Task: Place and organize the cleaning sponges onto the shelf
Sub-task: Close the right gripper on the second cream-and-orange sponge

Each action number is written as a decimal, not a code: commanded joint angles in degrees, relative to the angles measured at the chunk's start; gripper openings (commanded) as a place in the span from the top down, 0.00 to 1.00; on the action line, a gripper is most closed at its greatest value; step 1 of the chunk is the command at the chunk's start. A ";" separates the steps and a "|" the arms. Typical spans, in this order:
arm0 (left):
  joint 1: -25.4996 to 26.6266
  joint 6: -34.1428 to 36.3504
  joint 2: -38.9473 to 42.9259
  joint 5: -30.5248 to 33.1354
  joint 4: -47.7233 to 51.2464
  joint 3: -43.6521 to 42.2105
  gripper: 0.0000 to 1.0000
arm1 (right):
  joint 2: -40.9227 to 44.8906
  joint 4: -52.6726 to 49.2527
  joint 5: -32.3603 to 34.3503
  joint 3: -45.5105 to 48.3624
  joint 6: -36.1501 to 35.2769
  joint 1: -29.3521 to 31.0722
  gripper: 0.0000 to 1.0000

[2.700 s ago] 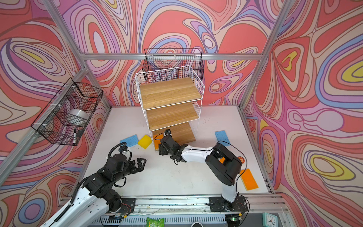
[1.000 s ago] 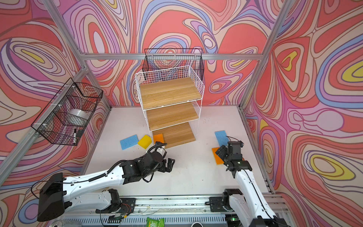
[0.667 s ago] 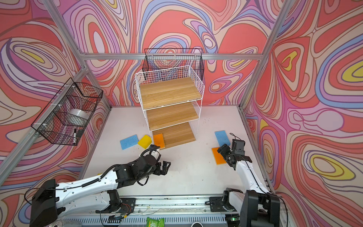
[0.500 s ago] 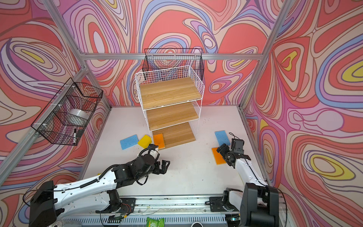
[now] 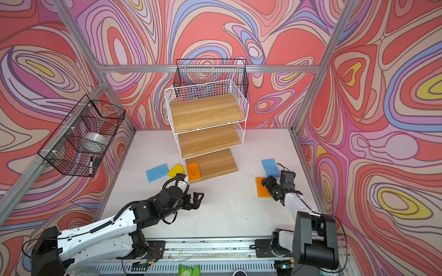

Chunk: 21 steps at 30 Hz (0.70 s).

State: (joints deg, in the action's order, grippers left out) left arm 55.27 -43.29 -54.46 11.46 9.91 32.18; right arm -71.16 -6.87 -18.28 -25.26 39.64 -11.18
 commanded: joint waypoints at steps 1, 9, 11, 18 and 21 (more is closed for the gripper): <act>-1.07 1.04 1.01 -0.74 2.10 0.02 0.00 | 1.55 -0.86 -1.79 1.08 -1.14 0.45 0.20; -2.00 1.80 2.48 -1.09 3.34 0.30 0.00 | 1.03 -0.20 -1.08 1.52 0.73 5.71 0.20; -2.09 1.78 2.94 -1.09 3.45 0.24 0.00 | 0.27 -0.14 0.72 0.80 1.29 8.65 0.20; -2.29 1.76 4.48 -0.57 4.59 -0.09 0.00 | -2.53 -4.56 9.33 -3.77 0.79 15.45 0.18; -2.56 1.89 4.84 -0.55 4.61 -0.37 0.00 | -2.75 -7.78 14.82 -5.96 0.59 18.23 0.15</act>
State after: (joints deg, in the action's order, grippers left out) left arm 53.15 -41.98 -50.43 10.48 12.93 32.18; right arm -73.49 -10.33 -10.70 -29.04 40.56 4.97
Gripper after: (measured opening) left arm 0.999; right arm 0.842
